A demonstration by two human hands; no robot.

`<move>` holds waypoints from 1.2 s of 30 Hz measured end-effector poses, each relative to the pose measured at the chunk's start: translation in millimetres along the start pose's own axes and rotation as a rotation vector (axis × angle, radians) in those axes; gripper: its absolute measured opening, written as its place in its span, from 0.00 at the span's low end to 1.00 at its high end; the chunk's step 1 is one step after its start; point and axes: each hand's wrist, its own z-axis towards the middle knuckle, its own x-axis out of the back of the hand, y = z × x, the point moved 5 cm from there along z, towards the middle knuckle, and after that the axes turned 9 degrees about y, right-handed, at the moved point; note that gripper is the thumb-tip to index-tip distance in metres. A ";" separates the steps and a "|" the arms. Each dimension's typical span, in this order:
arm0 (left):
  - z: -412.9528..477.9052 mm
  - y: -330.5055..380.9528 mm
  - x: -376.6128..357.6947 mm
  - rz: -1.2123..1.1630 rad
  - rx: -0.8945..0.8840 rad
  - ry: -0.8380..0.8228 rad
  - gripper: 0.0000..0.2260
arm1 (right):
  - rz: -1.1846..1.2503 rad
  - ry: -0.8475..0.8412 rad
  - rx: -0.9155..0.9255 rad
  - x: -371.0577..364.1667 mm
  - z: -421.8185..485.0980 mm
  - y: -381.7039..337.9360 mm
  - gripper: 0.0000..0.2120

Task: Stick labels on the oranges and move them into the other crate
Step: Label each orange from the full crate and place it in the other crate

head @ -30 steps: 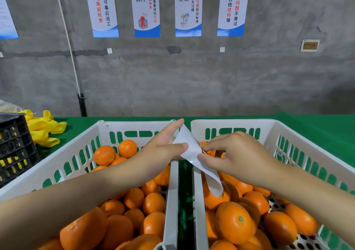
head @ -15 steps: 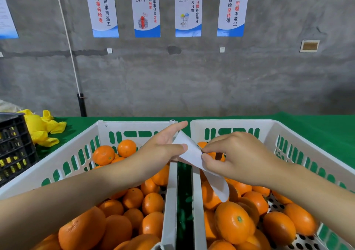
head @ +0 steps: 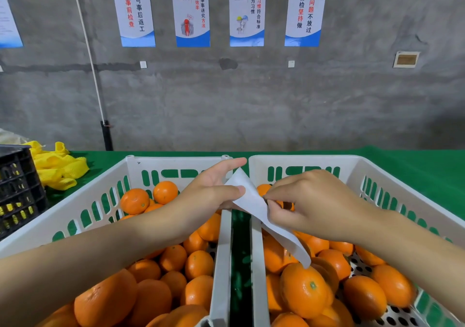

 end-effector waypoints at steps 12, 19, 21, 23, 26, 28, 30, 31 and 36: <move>0.0 0.5 3.0 0.074 -0.013 0.006 0.24 | 0.163 -0.020 -0.064 -7.4 -0.6 4.9 0.24; -0.6 3.0 0.1 0.159 -0.108 -0.016 0.21 | 0.188 0.047 -0.109 -7.7 -1.5 8.8 0.18; 0.1 1.7 0.0 0.135 -0.110 -0.033 0.21 | 0.192 0.216 -0.188 0.7 -1.6 13.3 0.14; -0.7 -0.5 -1.3 0.120 -0.092 -0.072 0.24 | 0.225 0.377 -0.281 10.0 -2.7 18.2 0.13; -5.3 -1.6 -5.6 0.068 -0.033 -0.171 0.33 | 0.305 0.543 -0.386 18.5 -4.6 22.7 0.13; -9.2 -2.7 -9.6 0.037 0.017 -0.248 0.37 | 0.322 0.545 -0.430 16.8 -4.2 24.6 0.15; -10.8 -2.1 -13.0 0.005 0.069 -0.306 0.38 | 0.352 0.494 -0.457 10.1 -3.7 26.6 0.18; -11.5 0.0 -14.1 -0.015 0.089 -0.328 0.37 | 0.400 0.472 -0.477 6.0 -3.7 27.7 0.18; -19.6 13.0 -18.3 -0.002 0.088 -0.528 0.12 | 0.970 0.426 -0.599 -7.6 0.0 23.8 0.13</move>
